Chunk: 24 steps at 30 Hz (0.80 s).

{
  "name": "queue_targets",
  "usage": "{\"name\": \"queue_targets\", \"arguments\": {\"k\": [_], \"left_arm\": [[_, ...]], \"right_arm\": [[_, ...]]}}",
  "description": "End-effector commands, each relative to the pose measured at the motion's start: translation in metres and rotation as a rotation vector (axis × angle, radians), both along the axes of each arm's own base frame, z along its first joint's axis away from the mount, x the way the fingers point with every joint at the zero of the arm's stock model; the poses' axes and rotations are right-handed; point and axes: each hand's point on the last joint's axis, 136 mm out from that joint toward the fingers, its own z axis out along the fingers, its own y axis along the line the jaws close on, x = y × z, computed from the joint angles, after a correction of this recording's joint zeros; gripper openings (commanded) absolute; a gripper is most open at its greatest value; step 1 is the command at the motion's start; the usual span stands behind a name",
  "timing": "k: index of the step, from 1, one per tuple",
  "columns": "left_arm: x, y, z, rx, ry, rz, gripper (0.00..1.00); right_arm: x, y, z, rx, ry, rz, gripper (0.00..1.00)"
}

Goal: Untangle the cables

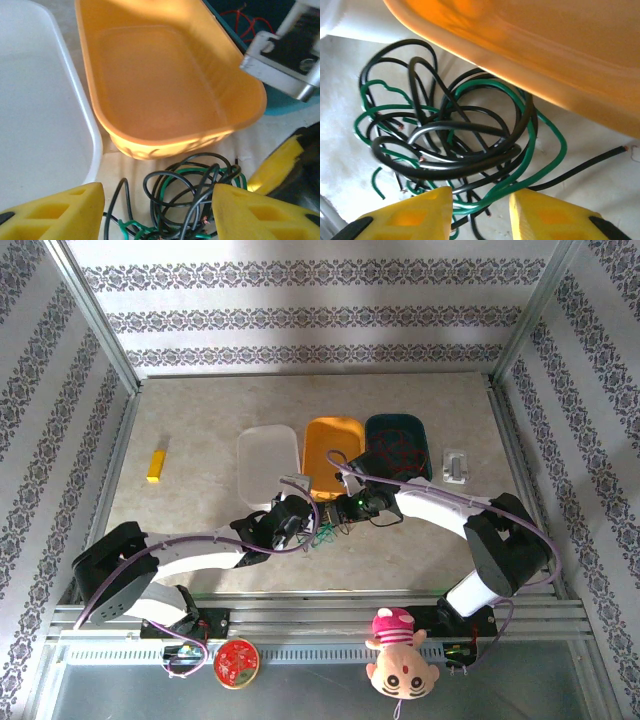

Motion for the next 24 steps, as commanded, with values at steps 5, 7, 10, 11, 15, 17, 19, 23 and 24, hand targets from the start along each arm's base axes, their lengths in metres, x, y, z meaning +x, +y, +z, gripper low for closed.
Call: {"name": "queue_targets", "arguments": {"k": [5,7,10,11,15,17,19,23,24], "left_arm": [[0.008,-0.028,-0.005,0.007,0.029,-0.11,0.54],[0.011,-0.035,-0.009,0.011,0.038,-0.132,0.5],[0.013,-0.045,-0.018,0.028,0.066,-0.162,0.41],[0.013,-0.048,-0.022,0.035,0.078,-0.17,0.37],[0.012,-0.05,-0.04,0.054,0.121,-0.171,0.18],[0.012,-0.047,-0.049,0.064,0.142,-0.156,0.05],[0.011,-0.045,-0.056,0.069,0.16,-0.142,0.0],[0.013,-0.034,-0.065,0.11,0.173,-0.095,0.0],[0.013,-0.03,-0.066,0.121,0.175,-0.084,0.0]], "right_arm": [[0.012,-0.009,0.003,-0.008,-0.023,-0.053,0.03],[0.008,-0.011,0.007,0.014,-0.026,-0.047,0.01],[-0.001,-0.014,0.013,0.045,-0.026,-0.037,0.0],[-0.003,-0.015,0.014,0.055,-0.026,-0.038,0.0],[-0.005,-0.027,0.02,0.072,-0.04,-0.078,0.0],[-0.003,-0.036,0.024,0.084,-0.05,-0.115,0.0],[0.001,-0.045,0.029,0.094,-0.071,-0.151,0.0],[0.014,-0.074,0.041,0.073,-0.139,-0.272,0.0],[0.018,-0.083,0.042,0.06,-0.158,-0.313,0.0]]}}
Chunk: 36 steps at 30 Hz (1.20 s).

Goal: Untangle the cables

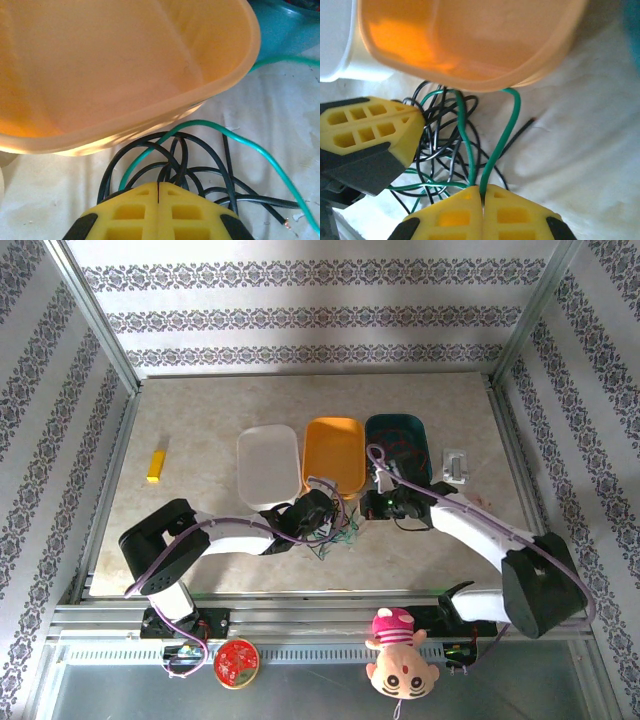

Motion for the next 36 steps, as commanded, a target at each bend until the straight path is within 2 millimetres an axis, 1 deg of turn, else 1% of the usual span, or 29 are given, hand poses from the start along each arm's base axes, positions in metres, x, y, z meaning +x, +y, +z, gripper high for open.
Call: {"name": "queue_targets", "arguments": {"k": [1,5,9,12,14,17,23,26,29,32,36], "left_arm": [[0.003,0.019,-0.013,0.06,0.037,0.067,0.0],[0.0,0.032,-0.018,0.081,0.051,0.103,0.0],[-0.003,0.038,-0.015,0.081,0.042,0.11,0.0],[-0.005,0.041,-0.016,0.086,0.045,0.107,0.0],[-0.006,0.043,-0.016,0.087,0.044,0.104,0.0],[-0.008,0.043,-0.016,0.087,0.044,0.091,0.0],[-0.012,0.045,-0.02,0.106,0.053,0.074,0.0],[-0.013,0.048,-0.021,0.115,0.056,0.074,0.0],[-0.015,0.052,-0.02,0.117,0.054,0.083,0.0],[-0.016,0.058,-0.022,0.131,0.053,0.098,0.0],[-0.018,0.069,-0.026,0.16,0.058,0.133,0.0]], "right_arm": [[0.015,-0.03,0.011,-0.031,-0.068,-0.148,0.0],[0.027,-0.07,0.023,-0.071,-0.136,-0.326,0.0],[0.031,-0.105,0.042,-0.097,-0.213,-0.483,0.0],[0.029,-0.135,0.059,-0.122,-0.28,-0.63,0.0],[0.026,-0.154,0.074,-0.128,-0.334,-0.727,0.0],[0.02,-0.176,0.097,-0.124,-0.396,-0.84,0.0],[0.016,-0.2,0.151,-0.104,-0.523,-0.938,0.0],[0.015,-0.21,0.173,-0.124,-0.579,-0.972,0.0],[0.013,-0.219,0.19,-0.151,-0.617,-1.008,0.0],[0.007,-0.234,0.205,-0.191,-0.658,-1.076,0.0],[0.003,-0.251,0.221,-0.227,-0.696,-1.151,0.0]]}}
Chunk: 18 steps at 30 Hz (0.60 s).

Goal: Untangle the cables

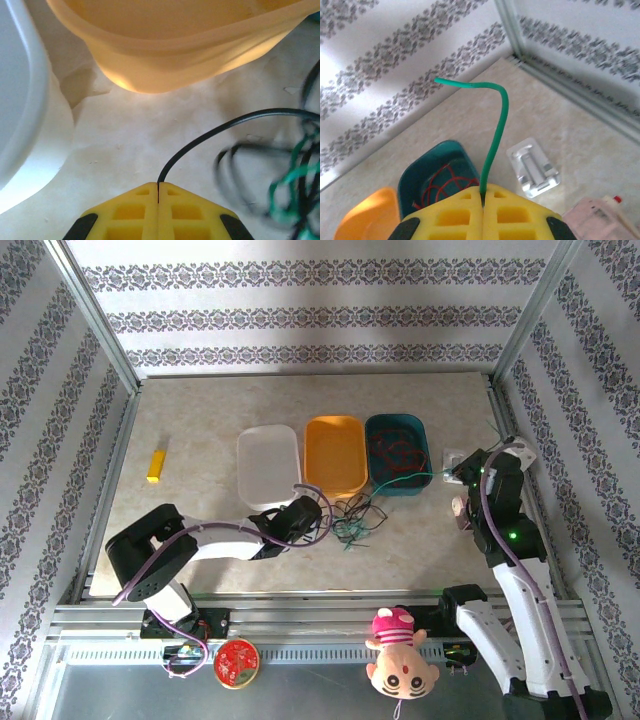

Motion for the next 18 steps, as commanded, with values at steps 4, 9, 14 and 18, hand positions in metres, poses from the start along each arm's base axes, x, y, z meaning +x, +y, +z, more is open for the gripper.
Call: {"name": "queue_targets", "arguments": {"k": [4,9,14,18], "left_arm": [[-0.005,0.031,-0.009,0.081,0.018,0.079,0.0],[-0.007,0.026,-0.004,0.058,0.014,0.048,0.0],[-0.011,0.006,0.007,-0.018,0.002,-0.059,0.0],[-0.01,-0.014,0.024,-0.068,-0.015,-0.142,0.0]], "right_arm": [[-0.005,-0.03,0.032,-0.043,-0.058,-0.129,0.0],[0.019,-0.003,0.04,-0.062,-0.051,0.076,0.0],[0.042,0.067,0.038,-0.003,-0.024,0.489,0.0],[0.043,0.129,0.023,0.091,0.018,0.774,0.0]]}}
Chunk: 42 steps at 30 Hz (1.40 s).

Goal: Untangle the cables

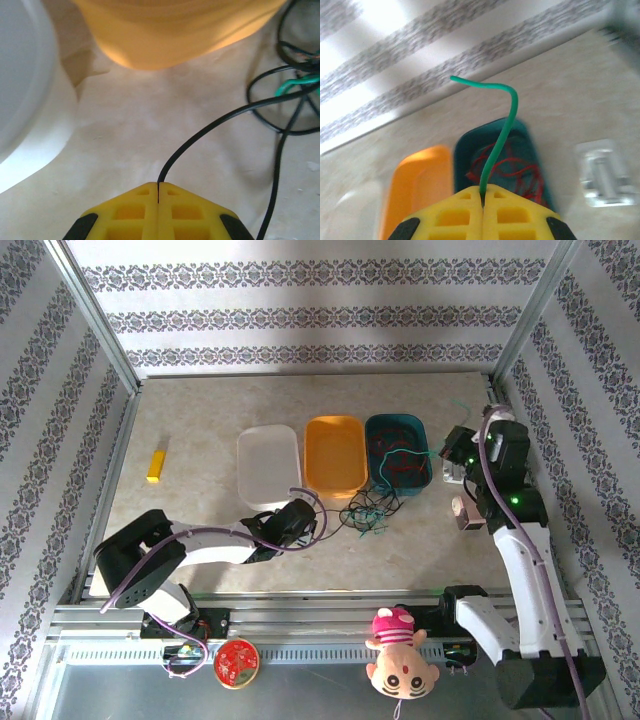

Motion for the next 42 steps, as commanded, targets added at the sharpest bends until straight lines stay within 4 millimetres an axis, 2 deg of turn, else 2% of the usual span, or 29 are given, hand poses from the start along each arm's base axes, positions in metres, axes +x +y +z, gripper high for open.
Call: {"name": "queue_targets", "arguments": {"k": [1,4,9,14,16,18,22,25,31,36,42], "left_arm": [[0.006,-0.021,0.025,-0.07,-0.041,-0.085,0.01],[0.01,-0.028,0.034,-0.089,-0.056,-0.099,0.06],[0.012,-0.035,0.04,-0.117,-0.063,-0.103,0.07],[0.01,-0.032,0.037,-0.135,-0.056,-0.088,0.07],[0.008,-0.031,0.037,-0.147,-0.05,-0.088,0.0],[0.004,-0.034,0.036,-0.16,-0.039,-0.109,0.0],[-0.003,-0.041,0.039,-0.175,-0.026,-0.17,0.0],[-0.009,-0.051,0.045,-0.196,-0.015,-0.234,0.0],[-0.019,-0.07,0.072,-0.26,-0.009,-0.346,0.0],[-0.019,-0.071,0.1,-0.276,-0.062,-0.373,0.0],[-0.029,-0.069,0.108,-0.287,-0.062,-0.414,0.0]], "right_arm": [[-0.008,0.067,0.007,0.054,-0.016,0.326,0.0],[-0.008,0.084,-0.009,0.016,0.02,0.36,0.0],[-0.001,0.082,-0.018,0.013,0.031,0.313,0.0],[0.001,0.063,-0.01,-0.024,-0.022,0.204,0.0],[-0.001,0.047,-0.003,-0.048,-0.068,0.108,0.0],[-0.004,0.032,0.003,-0.073,-0.105,0.035,0.0],[-0.01,0.017,0.005,-0.117,-0.123,-0.032,0.0],[-0.012,0.019,-0.002,-0.131,-0.108,-0.014,0.0],[-0.014,0.037,-0.024,-0.213,-0.069,0.051,0.0],[-0.014,0.045,-0.042,-0.26,-0.034,0.056,0.0],[-0.011,0.042,-0.055,-0.284,-0.01,0.02,0.0]]}}
